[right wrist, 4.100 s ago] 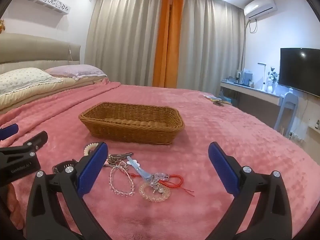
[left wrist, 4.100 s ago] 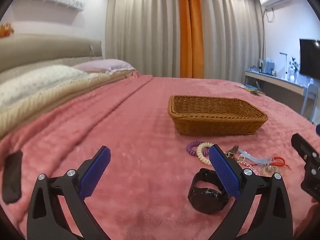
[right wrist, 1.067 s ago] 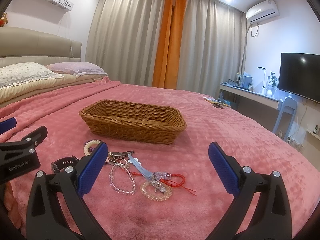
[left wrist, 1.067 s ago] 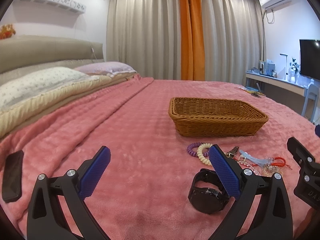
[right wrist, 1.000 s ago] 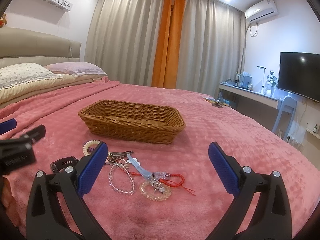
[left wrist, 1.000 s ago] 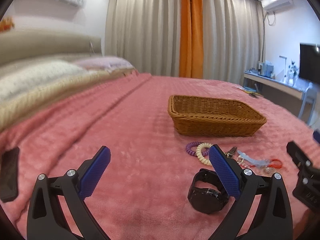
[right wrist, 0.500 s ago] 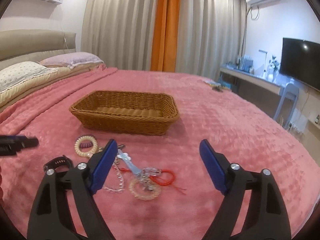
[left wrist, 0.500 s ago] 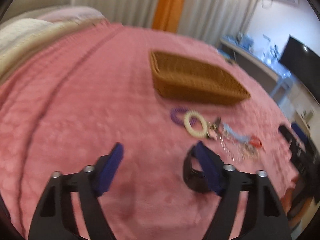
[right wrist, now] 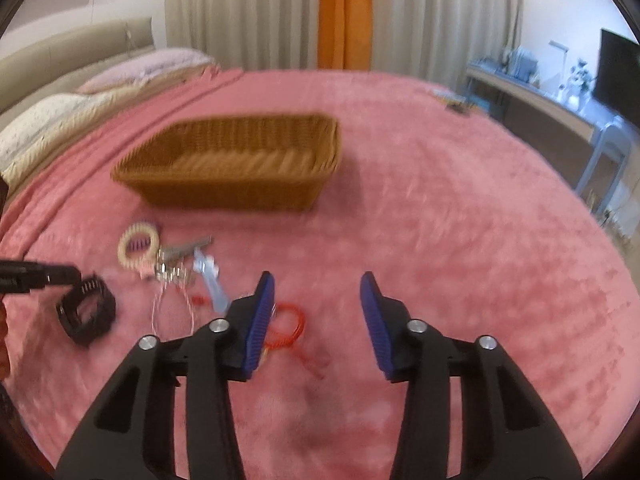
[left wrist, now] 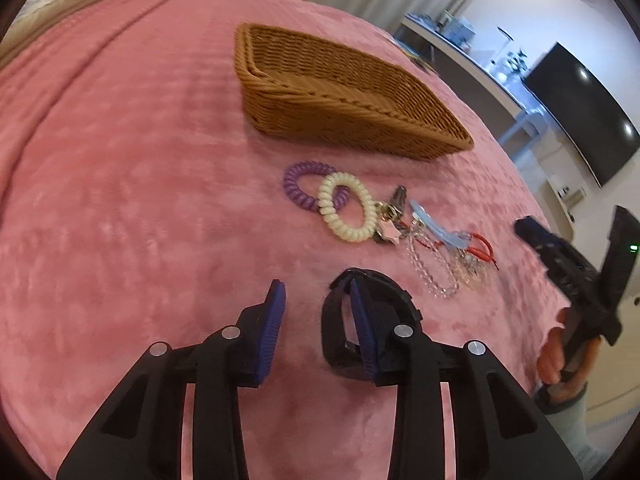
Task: Organize jewelry
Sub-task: 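Grasp the black watch with the left tool while the right tool grasps the red cord, then lift the black watch and red cord and carry both over the wicker basket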
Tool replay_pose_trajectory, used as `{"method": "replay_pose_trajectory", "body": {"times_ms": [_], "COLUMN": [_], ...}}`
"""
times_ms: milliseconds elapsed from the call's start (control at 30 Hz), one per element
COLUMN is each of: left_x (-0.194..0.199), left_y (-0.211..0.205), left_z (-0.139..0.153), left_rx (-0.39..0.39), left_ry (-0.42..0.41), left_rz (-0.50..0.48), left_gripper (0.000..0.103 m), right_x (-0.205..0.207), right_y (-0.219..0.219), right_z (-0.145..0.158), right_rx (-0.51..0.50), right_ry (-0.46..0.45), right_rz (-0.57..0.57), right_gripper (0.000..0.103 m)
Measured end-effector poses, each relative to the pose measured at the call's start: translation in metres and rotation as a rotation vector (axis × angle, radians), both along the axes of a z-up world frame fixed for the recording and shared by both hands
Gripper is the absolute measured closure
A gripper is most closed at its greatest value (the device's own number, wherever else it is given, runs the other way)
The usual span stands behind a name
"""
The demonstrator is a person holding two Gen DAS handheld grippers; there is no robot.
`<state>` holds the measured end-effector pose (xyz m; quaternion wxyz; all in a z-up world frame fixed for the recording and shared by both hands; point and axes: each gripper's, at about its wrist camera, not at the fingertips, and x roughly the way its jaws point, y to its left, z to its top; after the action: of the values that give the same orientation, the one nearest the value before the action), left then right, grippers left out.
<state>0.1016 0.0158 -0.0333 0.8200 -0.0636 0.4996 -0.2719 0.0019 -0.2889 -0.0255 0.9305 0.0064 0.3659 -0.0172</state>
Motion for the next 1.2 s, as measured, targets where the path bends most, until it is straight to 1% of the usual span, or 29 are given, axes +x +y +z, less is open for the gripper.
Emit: {"method": "replay_pose_trajectory", "body": {"times_ms": [100,200,300,367,400,433,467,533,600,700,767,867,1100,1200], "left_x": [0.002,0.005,0.005,0.005,0.004,0.003,0.002,0.001,-0.001,-0.007,-0.012,-0.018,-0.016,-0.016], "left_y": [-0.006,-0.01,-0.014,-0.017,-0.019,-0.02,-0.023,-0.023,-0.021,-0.024,-0.026,-0.023,-0.014,-0.013], "left_z": [-0.006,-0.014,-0.015,-0.015,-0.015,-0.016,-0.015,-0.015,-0.015,-0.013,-0.012,-0.012,-0.015,-0.016], "left_rx": [0.01,0.017,0.023,0.029,0.036,0.041,0.044,0.039,0.027,0.059,0.079,0.1,0.06,0.053], "left_ry": [0.008,0.022,0.006,-0.005,-0.015,-0.024,-0.033,-0.035,-0.037,-0.069,-0.087,-0.102,-0.085,-0.084], "left_rz": [-0.012,-0.019,-0.021,-0.02,-0.018,-0.016,-0.016,-0.017,-0.027,-0.028,-0.037,-0.036,-0.024,-0.023], "left_gripper": [0.071,0.071,0.071,0.071,0.071,0.072,0.074,0.079,0.091,0.093,0.094,0.097,0.097,0.097], "right_x": [0.006,0.013,0.021,0.023,0.022,0.022,0.021,0.02,0.018,0.014,0.01,0.002,-0.012,-0.014], "right_y": [0.003,0.003,0.006,0.009,0.012,0.014,0.018,0.022,0.022,0.019,0.017,0.017,0.013,0.0], "right_z": [-0.015,-0.025,-0.038,-0.041,-0.041,-0.041,-0.042,-0.042,-0.04,-0.036,-0.029,-0.017,0.026,0.031], "right_rx": [0.006,0.013,-0.006,-0.02,-0.028,-0.027,-0.036,-0.066,-0.065,-0.076,-0.103,-0.111,-0.108,-0.093], "right_ry": [0.058,0.104,0.17,0.185,0.183,0.183,0.182,0.175,0.166,0.141,0.109,0.065,-0.048,-0.051], "right_rz": [0.005,0.011,0.001,0.002,0.012,0.027,0.043,0.043,0.04,0.009,-0.012,-0.026,-0.051,-0.091], "right_gripper": [0.068,0.069,0.069,0.069,0.078,0.092,0.095,0.099,0.1,0.1,0.1,0.1,0.1,0.1]}}
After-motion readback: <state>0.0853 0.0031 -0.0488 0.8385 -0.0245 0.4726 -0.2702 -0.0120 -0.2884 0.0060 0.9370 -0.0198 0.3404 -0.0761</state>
